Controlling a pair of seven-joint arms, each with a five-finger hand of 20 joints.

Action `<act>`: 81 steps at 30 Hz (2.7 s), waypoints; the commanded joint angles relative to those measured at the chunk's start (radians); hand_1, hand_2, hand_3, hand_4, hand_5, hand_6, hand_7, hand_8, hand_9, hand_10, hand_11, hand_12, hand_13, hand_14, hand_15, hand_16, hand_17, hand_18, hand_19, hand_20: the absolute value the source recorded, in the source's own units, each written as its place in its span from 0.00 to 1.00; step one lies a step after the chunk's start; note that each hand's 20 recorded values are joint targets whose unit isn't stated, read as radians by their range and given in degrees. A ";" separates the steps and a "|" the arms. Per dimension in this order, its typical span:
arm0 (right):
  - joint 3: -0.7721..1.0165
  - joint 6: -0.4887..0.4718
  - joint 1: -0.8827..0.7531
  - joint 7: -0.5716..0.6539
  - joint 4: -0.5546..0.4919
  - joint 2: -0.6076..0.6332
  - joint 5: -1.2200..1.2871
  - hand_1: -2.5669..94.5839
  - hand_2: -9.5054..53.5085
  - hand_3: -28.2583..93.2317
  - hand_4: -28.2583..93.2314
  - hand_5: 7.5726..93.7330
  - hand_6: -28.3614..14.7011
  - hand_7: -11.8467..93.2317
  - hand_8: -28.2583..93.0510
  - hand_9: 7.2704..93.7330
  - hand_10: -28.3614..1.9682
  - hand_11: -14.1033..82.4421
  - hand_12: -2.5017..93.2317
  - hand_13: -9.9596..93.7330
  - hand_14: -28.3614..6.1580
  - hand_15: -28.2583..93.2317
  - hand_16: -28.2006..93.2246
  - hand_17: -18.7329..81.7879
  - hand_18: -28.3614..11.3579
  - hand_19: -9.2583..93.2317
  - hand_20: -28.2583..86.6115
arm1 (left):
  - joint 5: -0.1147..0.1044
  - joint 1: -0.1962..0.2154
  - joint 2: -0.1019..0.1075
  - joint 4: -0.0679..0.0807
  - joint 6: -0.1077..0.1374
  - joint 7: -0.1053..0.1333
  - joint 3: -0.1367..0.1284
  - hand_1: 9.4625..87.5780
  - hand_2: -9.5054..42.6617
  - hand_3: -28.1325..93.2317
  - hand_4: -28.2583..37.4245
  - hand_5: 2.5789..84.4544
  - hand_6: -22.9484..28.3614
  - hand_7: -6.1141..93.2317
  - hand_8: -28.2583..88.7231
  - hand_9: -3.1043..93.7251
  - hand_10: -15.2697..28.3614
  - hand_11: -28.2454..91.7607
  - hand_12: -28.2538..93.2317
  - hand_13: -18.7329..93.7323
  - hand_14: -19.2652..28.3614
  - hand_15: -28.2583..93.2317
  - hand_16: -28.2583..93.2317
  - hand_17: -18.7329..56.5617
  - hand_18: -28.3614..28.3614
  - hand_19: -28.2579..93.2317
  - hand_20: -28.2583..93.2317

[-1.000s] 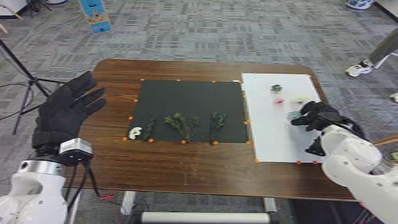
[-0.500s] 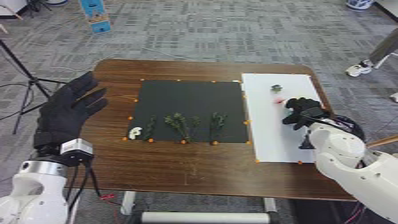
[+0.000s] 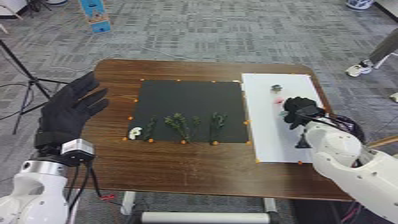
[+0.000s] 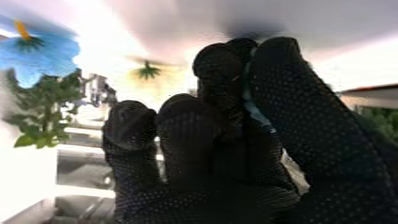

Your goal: Arrange flowers

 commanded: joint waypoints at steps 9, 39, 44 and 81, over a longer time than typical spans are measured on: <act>-0.092 0.227 0.082 -0.133 -0.013 -0.028 -0.006 0.54 0.04 0.90 0.00 0.74 0.69 0.52 0.25 0.89 0.78 0.38 0.56 0.79 0.62 0.88 0.52 0.59 0.19 1.00 0.71 | 0.008 0.021 0.001 -0.019 0.010 0.006 -0.031 0.18 0.03 0.83 0.00 0.39 0.53 0.28 0.15 0.32 0.63 0.44 0.36 0.39 0.71 0.49 0.24 0.15 0.92 0.64 0.35; -0.732 0.258 0.651 -0.087 0.358 -0.642 0.080 0.53 0.00 0.92 0.02 0.76 0.69 0.52 0.24 0.91 0.78 0.37 0.58 0.80 0.63 0.89 0.53 0.61 0.19 1.00 0.73 | 0.037 -0.166 0.051 0.049 -0.036 -0.026 0.098 0.19 0.04 0.83 0.00 0.39 0.53 0.28 0.15 0.32 0.63 0.44 0.36 0.39 0.72 0.49 0.24 0.15 0.92 0.64 0.35; -0.792 0.267 0.687 -0.030 0.416 -0.717 0.089 0.53 0.00 0.92 0.02 0.76 0.69 0.51 0.23 0.92 0.77 0.37 0.58 0.81 0.63 0.89 0.53 0.61 0.19 1.00 0.74 | 0.039 -0.213 0.058 0.058 -0.056 -0.009 0.138 0.19 0.04 0.83 0.00 0.39 0.53 0.28 0.15 0.32 0.63 0.44 0.36 0.39 0.72 0.49 0.24 0.15 0.92 0.64 0.35; -0.879 0.206 0.731 0.012 0.516 -0.868 0.077 0.39 0.00 0.92 0.01 0.63 0.68 0.39 0.14 0.72 0.61 0.53 0.43 0.76 0.59 0.90 0.54 0.57 0.17 1.00 0.74 | 0.034 -0.342 0.062 0.101 -0.084 0.025 0.259 0.19 0.03 0.83 0.00 0.39 0.53 0.28 0.15 0.32 0.63 0.44 0.36 0.40 0.72 0.49 0.24 0.15 0.92 0.64 0.35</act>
